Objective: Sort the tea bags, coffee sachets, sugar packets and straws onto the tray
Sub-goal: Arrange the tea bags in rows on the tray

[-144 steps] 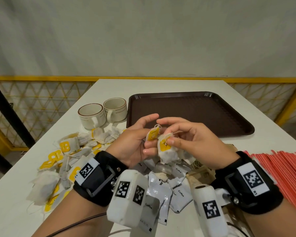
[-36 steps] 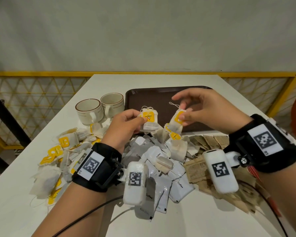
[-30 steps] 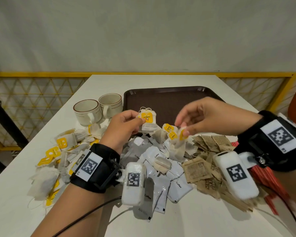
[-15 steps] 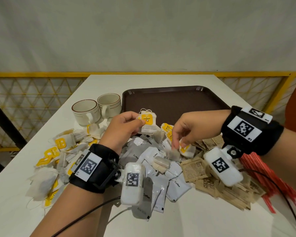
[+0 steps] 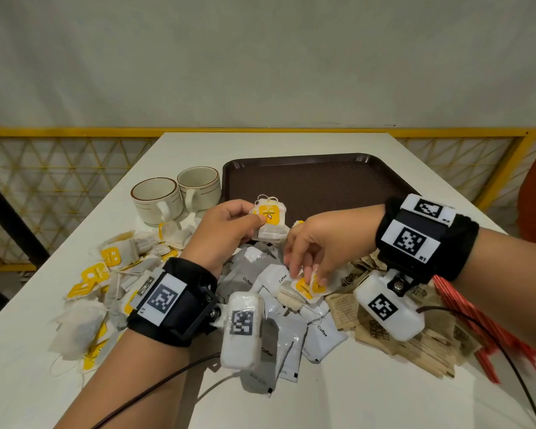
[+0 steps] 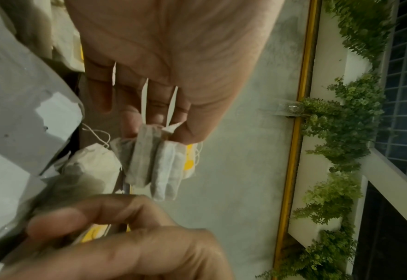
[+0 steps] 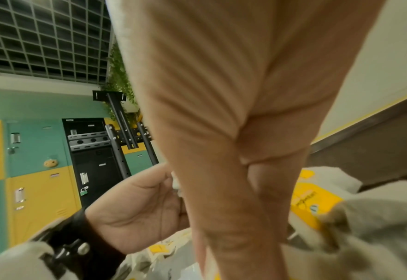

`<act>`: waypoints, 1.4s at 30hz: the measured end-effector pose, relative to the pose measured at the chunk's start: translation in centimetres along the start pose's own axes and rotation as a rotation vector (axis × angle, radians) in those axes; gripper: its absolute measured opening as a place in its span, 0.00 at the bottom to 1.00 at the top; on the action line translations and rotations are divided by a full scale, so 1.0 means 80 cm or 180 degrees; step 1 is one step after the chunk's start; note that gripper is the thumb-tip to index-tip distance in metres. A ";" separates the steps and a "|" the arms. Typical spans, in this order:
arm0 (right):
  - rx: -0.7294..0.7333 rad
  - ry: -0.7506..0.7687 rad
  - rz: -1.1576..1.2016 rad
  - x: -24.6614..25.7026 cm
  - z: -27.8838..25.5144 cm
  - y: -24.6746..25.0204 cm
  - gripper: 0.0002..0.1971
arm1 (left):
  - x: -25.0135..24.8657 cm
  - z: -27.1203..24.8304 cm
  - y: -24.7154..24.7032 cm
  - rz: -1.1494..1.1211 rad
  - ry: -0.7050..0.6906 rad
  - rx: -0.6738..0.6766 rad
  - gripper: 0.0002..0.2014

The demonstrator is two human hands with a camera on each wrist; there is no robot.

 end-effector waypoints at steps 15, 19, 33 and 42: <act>-0.0061 -0.0057 -0.0294 0.000 -0.002 0.003 0.10 | 0.003 0.002 0.002 -0.0075 -0.0023 -0.0041 0.10; -0.0506 0.0070 0.0141 -0.002 -0.024 0.027 0.08 | -0.001 0.008 0.013 -0.0204 -0.0057 -0.0232 0.10; -0.1917 -0.0092 0.0753 -0.058 0.042 0.163 0.03 | -0.077 0.175 0.031 0.1215 0.0274 0.0129 0.09; -0.1563 -0.0188 0.0808 -0.123 0.089 0.196 0.02 | -0.056 0.277 0.046 0.2802 0.0682 0.0578 0.08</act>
Point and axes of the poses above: each hand's wrist, its own z-axis towards the middle knuckle, its own y-axis out of the back of the hand, x = y × z, the point moved 3 cm from there along z, towards the middle knuckle, and after that the axes turned 3 degrees about y, right-handed, at the moved point
